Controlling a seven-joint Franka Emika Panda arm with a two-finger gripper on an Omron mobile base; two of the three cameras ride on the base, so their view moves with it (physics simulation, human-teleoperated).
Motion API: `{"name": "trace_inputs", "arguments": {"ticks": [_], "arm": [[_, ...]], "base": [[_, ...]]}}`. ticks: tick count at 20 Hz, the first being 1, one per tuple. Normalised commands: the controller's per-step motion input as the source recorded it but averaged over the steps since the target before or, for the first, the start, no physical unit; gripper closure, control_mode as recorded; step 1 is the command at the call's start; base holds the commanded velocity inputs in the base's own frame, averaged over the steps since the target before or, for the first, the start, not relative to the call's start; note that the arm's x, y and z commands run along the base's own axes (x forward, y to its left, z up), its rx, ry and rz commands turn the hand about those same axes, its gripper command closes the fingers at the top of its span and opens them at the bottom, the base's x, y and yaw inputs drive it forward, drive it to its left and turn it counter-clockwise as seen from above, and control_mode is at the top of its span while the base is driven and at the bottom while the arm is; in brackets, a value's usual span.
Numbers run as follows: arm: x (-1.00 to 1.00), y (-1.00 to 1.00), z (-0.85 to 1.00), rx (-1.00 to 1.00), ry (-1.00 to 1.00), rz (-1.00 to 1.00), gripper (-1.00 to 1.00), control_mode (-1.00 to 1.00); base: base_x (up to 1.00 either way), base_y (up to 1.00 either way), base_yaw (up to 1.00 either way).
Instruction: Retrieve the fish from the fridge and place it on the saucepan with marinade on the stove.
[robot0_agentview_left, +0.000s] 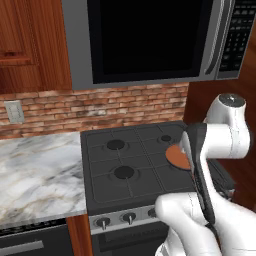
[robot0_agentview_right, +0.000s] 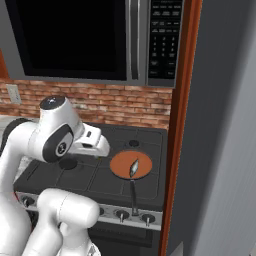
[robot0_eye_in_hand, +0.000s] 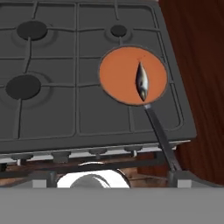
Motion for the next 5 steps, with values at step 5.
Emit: {"name": "trace_inputs", "arguments": {"ticks": [5], "arm": [[-1.0, 0.27, 0.67, 0.0, 0.0, 0.0, -1.0, -1.0]], "base": [[0.0, 0.0, 0.0]]}}
